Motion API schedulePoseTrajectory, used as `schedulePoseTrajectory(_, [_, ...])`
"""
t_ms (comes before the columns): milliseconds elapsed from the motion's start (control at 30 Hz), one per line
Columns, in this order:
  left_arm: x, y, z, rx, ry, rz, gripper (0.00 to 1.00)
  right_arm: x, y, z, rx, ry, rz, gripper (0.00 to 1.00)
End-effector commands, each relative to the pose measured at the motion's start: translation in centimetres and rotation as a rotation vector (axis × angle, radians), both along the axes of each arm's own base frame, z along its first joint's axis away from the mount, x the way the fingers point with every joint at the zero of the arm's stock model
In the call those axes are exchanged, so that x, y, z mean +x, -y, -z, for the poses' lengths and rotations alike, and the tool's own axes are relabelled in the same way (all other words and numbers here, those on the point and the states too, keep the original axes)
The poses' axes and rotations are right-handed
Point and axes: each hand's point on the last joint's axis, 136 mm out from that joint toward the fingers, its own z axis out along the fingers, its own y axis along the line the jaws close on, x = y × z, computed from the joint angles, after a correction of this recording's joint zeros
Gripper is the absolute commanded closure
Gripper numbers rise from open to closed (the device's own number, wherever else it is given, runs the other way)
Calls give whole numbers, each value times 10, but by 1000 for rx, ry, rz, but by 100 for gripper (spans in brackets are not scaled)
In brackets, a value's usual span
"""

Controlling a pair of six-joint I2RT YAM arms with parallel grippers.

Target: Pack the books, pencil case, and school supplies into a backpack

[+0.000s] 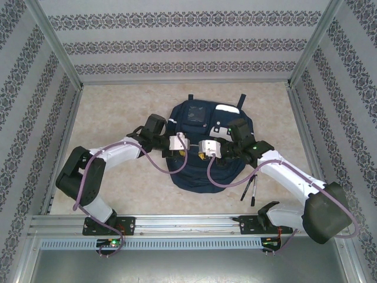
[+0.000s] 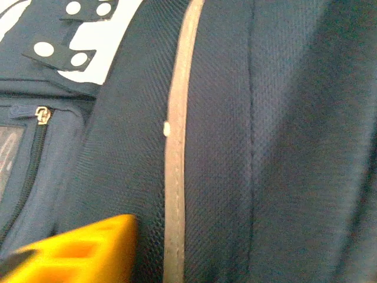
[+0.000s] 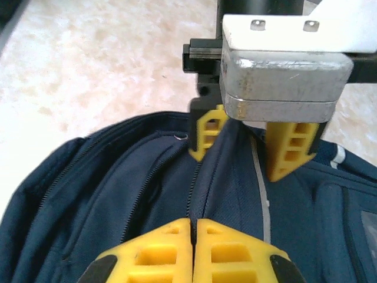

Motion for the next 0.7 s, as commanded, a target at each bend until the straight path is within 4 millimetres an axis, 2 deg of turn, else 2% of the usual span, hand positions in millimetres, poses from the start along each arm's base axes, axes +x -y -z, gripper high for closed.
schedulePoseTrajectory(0, [14,4,-20,-2,22,-24,97,1,-2,0,11,-11,17,97])
schedulePoseTrajectory(67, [17,-9,-23,-2,8,-95,100,24,6,21,-11,5,154,91])
schedulePoseTrajectory(133, [12,-21,-28,-22,7,-145,100,39,7,29,12,17,234,91])
schedulePoseTrajectory(233, [-6,-41,-27,-10,-11,-189,100,53,5,41,-1,11,240,94])
schedulePoseTrajectory(300, [-20,-53,-21,32,-54,-210,100,65,2,41,5,-3,231,93])
schedulePoseTrajectory(400, [-28,-65,-16,43,-134,-309,100,87,-6,29,46,-28,239,87])
schedulePoseTrajectory(467, [-34,-64,-20,0,-183,-346,100,101,-11,20,72,-41,273,78])
schedulePoseTrajectory(533, [-33,-63,-26,-48,-220,-388,100,112,-11,6,109,-76,348,74])
schedulePoseTrajectory(600, [-33,-59,-31,-84,-263,-404,100,121,-2,-8,157,-129,480,69])
schedulePoseTrajectory(667, [-33,-55,-36,-116,-328,-425,100,130,21,-23,246,-218,726,62])
